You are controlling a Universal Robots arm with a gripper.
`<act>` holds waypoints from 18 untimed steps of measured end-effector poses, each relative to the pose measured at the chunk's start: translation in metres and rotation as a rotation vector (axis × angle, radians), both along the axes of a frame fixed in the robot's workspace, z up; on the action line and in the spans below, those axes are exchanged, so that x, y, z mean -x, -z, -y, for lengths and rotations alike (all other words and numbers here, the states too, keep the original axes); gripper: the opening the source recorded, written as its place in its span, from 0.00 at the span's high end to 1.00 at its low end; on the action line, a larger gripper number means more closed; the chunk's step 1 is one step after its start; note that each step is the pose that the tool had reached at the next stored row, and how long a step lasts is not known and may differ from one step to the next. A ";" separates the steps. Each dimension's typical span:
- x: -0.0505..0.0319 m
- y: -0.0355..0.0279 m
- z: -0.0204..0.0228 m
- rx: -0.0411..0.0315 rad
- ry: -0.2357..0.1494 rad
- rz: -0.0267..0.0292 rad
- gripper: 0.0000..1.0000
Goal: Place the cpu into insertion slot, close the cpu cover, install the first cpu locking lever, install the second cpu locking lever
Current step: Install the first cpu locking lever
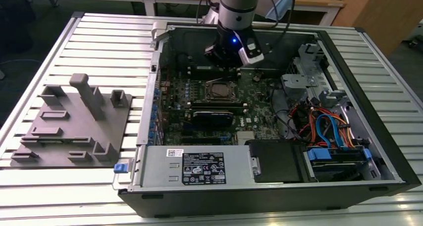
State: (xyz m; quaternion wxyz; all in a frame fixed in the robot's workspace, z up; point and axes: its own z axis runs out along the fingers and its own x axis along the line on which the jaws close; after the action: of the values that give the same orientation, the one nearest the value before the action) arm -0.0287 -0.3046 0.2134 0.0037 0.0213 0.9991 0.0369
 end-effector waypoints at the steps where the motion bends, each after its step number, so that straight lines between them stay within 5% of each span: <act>1: -0.0001 0.0006 0.0000 0.0000 0.000 0.0000 0.89; 18: -0.0028 0.0116 0.0000 0.0000 0.000 0.0000 0.89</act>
State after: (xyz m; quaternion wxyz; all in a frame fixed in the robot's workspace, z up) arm -0.0259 -0.3046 0.2018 0.0037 0.0213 0.9991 0.0369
